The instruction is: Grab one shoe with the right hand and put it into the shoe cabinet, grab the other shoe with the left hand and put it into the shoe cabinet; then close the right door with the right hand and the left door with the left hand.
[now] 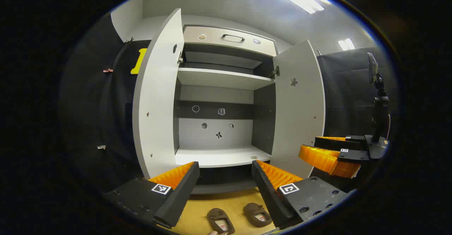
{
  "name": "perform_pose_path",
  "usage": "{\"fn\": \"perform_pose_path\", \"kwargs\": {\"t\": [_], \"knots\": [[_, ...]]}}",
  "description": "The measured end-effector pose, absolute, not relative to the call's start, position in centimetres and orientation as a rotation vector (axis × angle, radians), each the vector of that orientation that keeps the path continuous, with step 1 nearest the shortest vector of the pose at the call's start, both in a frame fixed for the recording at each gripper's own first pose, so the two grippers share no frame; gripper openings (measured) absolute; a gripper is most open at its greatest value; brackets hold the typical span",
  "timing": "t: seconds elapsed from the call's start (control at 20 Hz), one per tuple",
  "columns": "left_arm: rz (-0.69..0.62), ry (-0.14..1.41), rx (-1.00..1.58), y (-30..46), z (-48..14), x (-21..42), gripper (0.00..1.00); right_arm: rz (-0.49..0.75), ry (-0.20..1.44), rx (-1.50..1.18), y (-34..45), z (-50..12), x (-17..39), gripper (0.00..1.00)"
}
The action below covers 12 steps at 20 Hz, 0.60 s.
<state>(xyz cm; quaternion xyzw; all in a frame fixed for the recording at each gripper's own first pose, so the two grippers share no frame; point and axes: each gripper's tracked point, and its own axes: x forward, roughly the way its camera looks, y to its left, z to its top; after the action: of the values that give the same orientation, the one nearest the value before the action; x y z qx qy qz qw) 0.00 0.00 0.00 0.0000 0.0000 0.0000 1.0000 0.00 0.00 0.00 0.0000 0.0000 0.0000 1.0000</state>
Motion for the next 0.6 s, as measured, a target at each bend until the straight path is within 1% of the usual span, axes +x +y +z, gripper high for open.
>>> {"fn": "perform_pose_path", "kwargs": {"t": [0.6], "knots": [[-0.019,0.01,0.012,0.0,-0.29,0.72,0.95,-0.005,0.031,-0.018,0.49,-0.76,0.7,0.98]]}}
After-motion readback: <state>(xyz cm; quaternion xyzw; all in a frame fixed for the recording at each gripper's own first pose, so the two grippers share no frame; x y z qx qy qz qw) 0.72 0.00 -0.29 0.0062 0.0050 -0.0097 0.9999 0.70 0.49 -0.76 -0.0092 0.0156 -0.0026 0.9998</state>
